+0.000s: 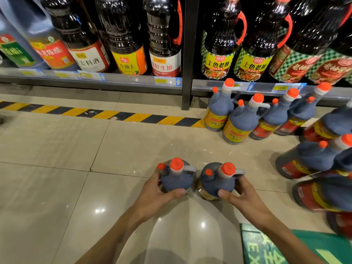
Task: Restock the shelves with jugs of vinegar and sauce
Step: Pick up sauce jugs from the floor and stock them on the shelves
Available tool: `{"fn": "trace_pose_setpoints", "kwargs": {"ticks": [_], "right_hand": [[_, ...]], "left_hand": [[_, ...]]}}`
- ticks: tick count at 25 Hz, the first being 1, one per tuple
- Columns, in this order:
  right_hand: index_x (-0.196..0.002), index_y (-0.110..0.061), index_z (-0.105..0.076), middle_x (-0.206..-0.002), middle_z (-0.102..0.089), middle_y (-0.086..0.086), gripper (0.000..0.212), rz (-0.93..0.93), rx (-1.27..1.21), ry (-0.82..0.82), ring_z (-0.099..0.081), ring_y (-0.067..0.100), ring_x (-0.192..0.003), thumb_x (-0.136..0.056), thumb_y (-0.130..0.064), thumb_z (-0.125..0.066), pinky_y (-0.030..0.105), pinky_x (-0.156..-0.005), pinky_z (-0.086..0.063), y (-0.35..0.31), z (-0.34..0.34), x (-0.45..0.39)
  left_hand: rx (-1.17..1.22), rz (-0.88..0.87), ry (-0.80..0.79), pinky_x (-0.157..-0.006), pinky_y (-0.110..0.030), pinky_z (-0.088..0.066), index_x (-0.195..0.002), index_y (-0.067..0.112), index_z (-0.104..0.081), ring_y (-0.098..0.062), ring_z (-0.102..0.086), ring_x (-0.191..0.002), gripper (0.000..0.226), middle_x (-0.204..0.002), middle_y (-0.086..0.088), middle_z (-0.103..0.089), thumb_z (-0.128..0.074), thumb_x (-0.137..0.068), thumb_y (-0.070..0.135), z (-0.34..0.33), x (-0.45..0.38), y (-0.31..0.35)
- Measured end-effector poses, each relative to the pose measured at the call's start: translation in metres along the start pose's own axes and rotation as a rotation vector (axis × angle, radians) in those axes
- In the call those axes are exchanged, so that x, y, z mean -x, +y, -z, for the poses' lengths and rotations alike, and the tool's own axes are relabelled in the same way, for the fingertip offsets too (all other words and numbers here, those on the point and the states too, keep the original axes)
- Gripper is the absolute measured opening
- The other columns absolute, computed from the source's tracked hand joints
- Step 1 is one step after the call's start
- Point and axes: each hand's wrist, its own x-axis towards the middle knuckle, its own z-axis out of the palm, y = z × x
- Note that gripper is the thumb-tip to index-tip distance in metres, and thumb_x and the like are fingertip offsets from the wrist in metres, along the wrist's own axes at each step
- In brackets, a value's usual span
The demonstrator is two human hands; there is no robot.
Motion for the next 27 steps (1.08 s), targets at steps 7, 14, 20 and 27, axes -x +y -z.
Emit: {"fn": "trace_pose_setpoints", "kwargs": {"ticks": [7,14,20,27], "right_hand": [[-0.133,-0.037,-0.055,-0.125,-0.071,-0.025,0.069,0.013,-0.137,-0.044,-0.066,-0.006,-0.114,-0.072,-0.057,-0.08,0.008,-0.083,-0.052,-0.005,-0.012,-0.043],[-0.139,-0.019,-0.059,-0.124,-0.075,0.006,0.061,-0.071,-0.376,0.074,-0.073,0.029,-0.112,-0.085,-0.048,-0.066,0.051,-0.096,-0.058,-0.021,-0.022,-0.107],[-0.132,-0.021,-0.066,-0.114,-0.079,0.008,0.058,-0.113,-0.472,0.17,-0.077,0.031,-0.101,-0.085,-0.055,-0.063,0.044,-0.081,-0.063,-0.027,-0.03,-0.118],[-0.125,-0.026,-0.07,-0.11,-0.08,0.006,0.049,-0.115,-0.449,0.16,-0.078,0.028,-0.097,-0.088,-0.058,-0.065,0.034,-0.071,-0.064,-0.104,-0.022,-0.068]], "left_hand": [[0.148,0.014,0.011,-0.095,-0.024,-0.054,-0.143,0.026,-0.047,-0.006,-0.064,-0.122,0.084,-0.133,0.01,-0.066,-0.081,-0.068,0.047,-0.007,-0.042,0.01],[0.309,0.174,0.129,-0.09,-0.043,-0.061,-0.134,0.017,-0.056,-0.022,-0.076,-0.103,0.08,-0.12,-0.005,-0.075,-0.086,-0.07,0.054,-0.013,-0.095,0.028],[0.37,0.22,0.163,-0.075,-0.037,-0.063,-0.129,0.016,-0.062,-0.025,-0.078,-0.095,0.068,-0.109,-0.006,-0.079,-0.078,-0.072,0.051,-0.021,-0.105,0.034],[0.418,0.212,0.191,-0.065,-0.028,-0.062,-0.119,0.023,-0.067,-0.022,-0.079,-0.089,0.064,-0.102,-0.001,-0.081,-0.078,-0.065,0.057,-0.014,-0.057,0.101]]}}
